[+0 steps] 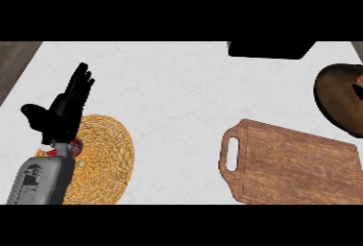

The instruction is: Pick the squash from the cutting board and place it in the pan

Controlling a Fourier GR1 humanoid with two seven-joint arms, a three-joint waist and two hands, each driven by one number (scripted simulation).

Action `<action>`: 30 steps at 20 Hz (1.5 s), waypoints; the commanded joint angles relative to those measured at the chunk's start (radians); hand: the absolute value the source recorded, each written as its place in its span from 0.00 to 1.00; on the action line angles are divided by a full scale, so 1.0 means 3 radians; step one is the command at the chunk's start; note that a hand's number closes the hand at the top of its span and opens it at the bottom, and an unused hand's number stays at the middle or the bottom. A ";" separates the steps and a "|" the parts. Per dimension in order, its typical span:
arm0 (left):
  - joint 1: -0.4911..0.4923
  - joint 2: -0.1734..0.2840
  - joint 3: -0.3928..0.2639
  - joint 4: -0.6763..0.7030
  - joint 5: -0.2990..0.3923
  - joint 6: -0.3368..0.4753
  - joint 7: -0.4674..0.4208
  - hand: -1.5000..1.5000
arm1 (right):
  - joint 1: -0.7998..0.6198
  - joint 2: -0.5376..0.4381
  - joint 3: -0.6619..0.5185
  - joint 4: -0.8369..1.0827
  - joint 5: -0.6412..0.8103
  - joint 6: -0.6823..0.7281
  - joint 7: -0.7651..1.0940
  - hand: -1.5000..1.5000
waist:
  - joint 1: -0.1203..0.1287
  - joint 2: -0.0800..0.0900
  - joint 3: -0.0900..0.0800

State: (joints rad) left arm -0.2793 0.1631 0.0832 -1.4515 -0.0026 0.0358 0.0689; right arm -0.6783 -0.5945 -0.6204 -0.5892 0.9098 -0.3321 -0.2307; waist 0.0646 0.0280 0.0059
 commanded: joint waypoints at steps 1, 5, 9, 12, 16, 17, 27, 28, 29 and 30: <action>-0.0090 -0.0066 -0.0109 -0.0103 -0.0085 0.0084 0.0177 0.50 | -0.0117 -0.0128 -0.0077 0.0553 -0.0022 -0.0162 -0.0299 1.00 | 0.0020 0.0004 0.0007; -0.0009 -0.0052 -0.0034 0.0011 -0.0026 0.0031 -0.0014 0.50 | -0.0118 -0.0173 -0.0293 0.0891 -0.0331 0.0493 -0.0291 0.00 | 0.0025 0.0035 0.0011; -0.0008 0.0053 0.0048 -0.0061 0.0054 -0.0049 0.0047 0.50 | -0.0197 -0.0287 -0.0364 0.1126 -0.0451 0.0994 -0.0446 0.00 | 0.0054 0.0023 0.0013; 0.0024 -0.0066 -0.0058 -0.0070 -0.0030 0.0032 0.0004 0.50 | -0.0166 -0.0301 -0.0366 0.1201 -0.0431 0.0888 -0.0592 0.00 | 0.0046 0.0026 0.0013; 0.0061 -0.0008 -0.0003 -0.0035 0.0016 -0.0028 0.0005 0.50 | -0.0085 -0.0163 -0.0629 0.1138 -0.0717 0.0658 -0.1076 0.00 | -0.0015 0.0001 0.0013; 0.0002 0.0017 0.0044 -0.0035 -0.0004 0.0032 0.0030 0.50 | -0.0099 -0.0235 -0.0686 0.1165 -0.0784 0.0785 -0.1132 0.00 | -0.0032 -0.0003 0.0011; 0.0177 0.0105 0.0138 -0.0072 0.0045 -0.0031 0.0002 0.50 | 0.0294 -0.0590 -0.1177 0.1336 -0.1443 0.1996 -0.1688 0.00 | -0.0184 -0.0072 -0.0008; 0.0300 -0.0046 -0.0018 -0.0221 -0.0076 0.0089 0.0010 0.50 | 0.0265 -0.0604 -0.1157 0.1332 -0.1459 0.2070 -0.1670 0.00 | -0.0159 -0.0075 -0.0008; 0.0148 -0.0119 -0.0023 -0.0053 -0.0106 0.0176 0.0031 0.50 | 0.0386 -0.0750 -0.1153 0.1314 -0.1477 0.2329 -0.1738 0.00 | -0.0225 -0.0081 -0.0012; 0.0136 -0.0025 0.0046 -0.0033 -0.0094 0.0136 0.0006 0.50 | 0.0436 -0.0776 -0.1175 0.1310 -0.1542 0.2461 -0.1730 0.00 | -0.0236 -0.0090 -0.0016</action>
State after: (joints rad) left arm -0.2422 0.1577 0.0926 -1.4755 -0.0179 0.0621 0.0815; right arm -0.6113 -0.7711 -0.9551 -0.1999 0.4944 0.2383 -0.7043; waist 0.0138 0.0085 0.0039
